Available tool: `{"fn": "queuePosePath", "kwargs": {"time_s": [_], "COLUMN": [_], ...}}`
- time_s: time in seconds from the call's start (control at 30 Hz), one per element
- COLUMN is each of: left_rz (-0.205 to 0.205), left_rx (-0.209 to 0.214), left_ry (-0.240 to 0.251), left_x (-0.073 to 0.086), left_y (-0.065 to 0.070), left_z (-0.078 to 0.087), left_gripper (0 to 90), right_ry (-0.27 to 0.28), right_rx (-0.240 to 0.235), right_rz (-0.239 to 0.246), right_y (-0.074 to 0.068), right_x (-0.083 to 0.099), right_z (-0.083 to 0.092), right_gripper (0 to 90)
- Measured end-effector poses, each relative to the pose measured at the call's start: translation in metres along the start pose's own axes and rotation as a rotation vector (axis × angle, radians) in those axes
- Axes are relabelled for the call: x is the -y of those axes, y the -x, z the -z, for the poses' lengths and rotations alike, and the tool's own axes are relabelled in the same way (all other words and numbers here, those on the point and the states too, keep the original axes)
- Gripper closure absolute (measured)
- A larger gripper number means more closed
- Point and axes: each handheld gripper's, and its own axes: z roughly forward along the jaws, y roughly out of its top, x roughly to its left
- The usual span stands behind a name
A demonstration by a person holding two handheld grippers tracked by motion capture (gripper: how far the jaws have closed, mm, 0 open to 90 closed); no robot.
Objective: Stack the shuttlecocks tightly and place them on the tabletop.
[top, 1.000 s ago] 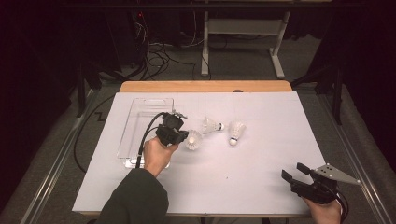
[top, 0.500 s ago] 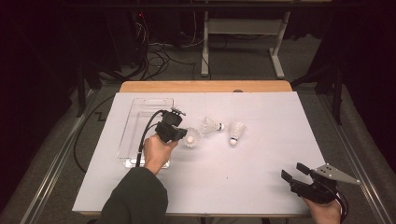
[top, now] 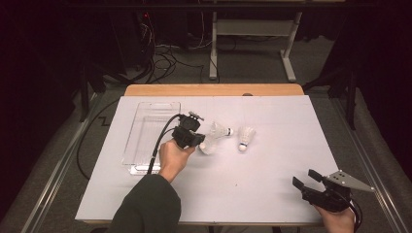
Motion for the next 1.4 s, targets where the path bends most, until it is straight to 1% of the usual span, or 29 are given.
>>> {"fn": "queuePosePath", "kwargs": {"time_s": [0.3, 0.5, 0.77, 0.93, 1.0, 1.23, 1.4], "left_rz": [0.005, 0.003, -0.009, -0.009, -0.01, -0.014, -0.009], "left_rx": [0.032, 0.036, 0.022, 0.02, 0.012, -0.001, -0.008], "left_ry": [0.01, 0.015, 0.014, 0.016, 0.02, 0.024, 0.035], "left_x": [-0.004, -0.005, -0.009, -0.011, -0.011, -0.014, -0.016], "left_y": [0.005, 0.009, 0.017, 0.021, 0.023, 0.025, 0.027], "left_z": [-0.009, -0.014, -0.022, -0.03, -0.032, -0.036, -0.04], "left_gripper": [88.1, 87.1, 86.2, 85.4, 85.0, 84.9, 84.6], "right_ry": [0.002, 0.002, 0.002, 0.002, 0.004, 0.003, 0.003], "right_rx": [-0.003, -0.002, -0.003, -0.003, -0.003, -0.005, -0.005], "right_rz": [-0.005, -0.003, -0.003, 0.001, 0.0, 0.0, 0.0], "right_y": [0.001, 0.0, 0.0, 0.0, 0.0, 0.0, 0.0], "right_x": [0.0, 0.0, 0.0, 0.0, 0.0, 0.0, 0.0], "right_z": [0.0, 0.0, 0.0, 0.0, 0.001, 0.001, 0.001], "right_gripper": [29.5, 29.5, 29.5, 29.5, 29.5, 29.5, 29.5]}}
